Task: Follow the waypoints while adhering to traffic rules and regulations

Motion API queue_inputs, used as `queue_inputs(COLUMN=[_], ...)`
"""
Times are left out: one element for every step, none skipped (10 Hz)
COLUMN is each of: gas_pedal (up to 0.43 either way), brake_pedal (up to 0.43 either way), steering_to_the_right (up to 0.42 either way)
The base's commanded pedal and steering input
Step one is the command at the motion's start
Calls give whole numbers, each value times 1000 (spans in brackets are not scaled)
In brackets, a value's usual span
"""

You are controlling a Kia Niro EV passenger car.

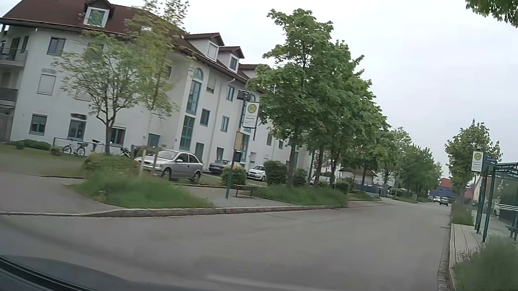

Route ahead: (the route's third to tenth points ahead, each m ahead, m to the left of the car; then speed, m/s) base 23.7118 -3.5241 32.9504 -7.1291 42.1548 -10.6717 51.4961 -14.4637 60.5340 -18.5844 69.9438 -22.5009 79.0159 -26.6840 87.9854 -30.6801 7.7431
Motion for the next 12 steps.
queue_inputs(gas_pedal=[98,118,118,130,169,169,177,189,189,189,189,189], brake_pedal=[0,0,0,0,0,0,0,0,0,0,0,0], steering_to_the_right=[203,204,203,203,199,192,184,166,145,119,100,77])
